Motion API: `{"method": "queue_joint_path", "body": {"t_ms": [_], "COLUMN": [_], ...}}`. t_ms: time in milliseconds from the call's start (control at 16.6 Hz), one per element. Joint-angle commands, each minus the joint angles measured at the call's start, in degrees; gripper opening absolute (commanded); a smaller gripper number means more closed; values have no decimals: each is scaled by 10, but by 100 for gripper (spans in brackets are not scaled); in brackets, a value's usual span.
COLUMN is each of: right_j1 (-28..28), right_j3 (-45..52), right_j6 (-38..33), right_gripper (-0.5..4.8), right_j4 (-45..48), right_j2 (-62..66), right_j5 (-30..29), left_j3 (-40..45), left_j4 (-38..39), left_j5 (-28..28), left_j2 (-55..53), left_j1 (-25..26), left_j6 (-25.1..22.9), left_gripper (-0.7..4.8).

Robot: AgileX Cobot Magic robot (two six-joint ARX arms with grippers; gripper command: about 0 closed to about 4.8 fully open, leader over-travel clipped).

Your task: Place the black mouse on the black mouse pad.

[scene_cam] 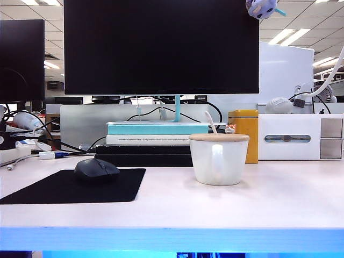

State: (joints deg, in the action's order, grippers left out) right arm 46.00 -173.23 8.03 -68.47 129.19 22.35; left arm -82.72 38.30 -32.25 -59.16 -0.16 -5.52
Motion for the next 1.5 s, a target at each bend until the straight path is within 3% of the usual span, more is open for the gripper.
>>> {"method": "queue_joint_path", "body": {"t_ms": [60, 421, 541, 722, 963, 1083, 1263, 1504], "right_j1": [1, 2, 2, 2, 9, 46, 68, 68], "right_j3": [-24, -24, -24, -15, 5, 5, 4, 4], "right_j6": [10, 12, 9, 10, 8, 8, 13, 42], "right_gripper": [-5, -5, -6, -6, -5, -5, -5, -6], "right_j4": [6, -39, -18, 55, 40, 61, 48, -59], "right_j2": [-121, -388, -453, -424, -311, -295, -311, -356], "right_j5": [-31, -33, -78, -146, -251, -245, -209, -172], "left_j3": [-5, -5, -5, -5, 1, 53, 180, 373], "left_j4": [-14, -19, -10, -1, 73, 121, 122, 40], "left_j5": [10, 14, 14, 16, 28, 31, 31, 33], "left_j2": [40, 122, 172, 233, 265, 282, 370, 527], "left_j1": [-1, 0, 0, 0, 0, 0, 0, 0], "left_j6": [5, 15, 16, 41, 19, 14, 24, 68], "left_gripper": [-5, -5, -5, -5, -5, -5, -5, -5]}}
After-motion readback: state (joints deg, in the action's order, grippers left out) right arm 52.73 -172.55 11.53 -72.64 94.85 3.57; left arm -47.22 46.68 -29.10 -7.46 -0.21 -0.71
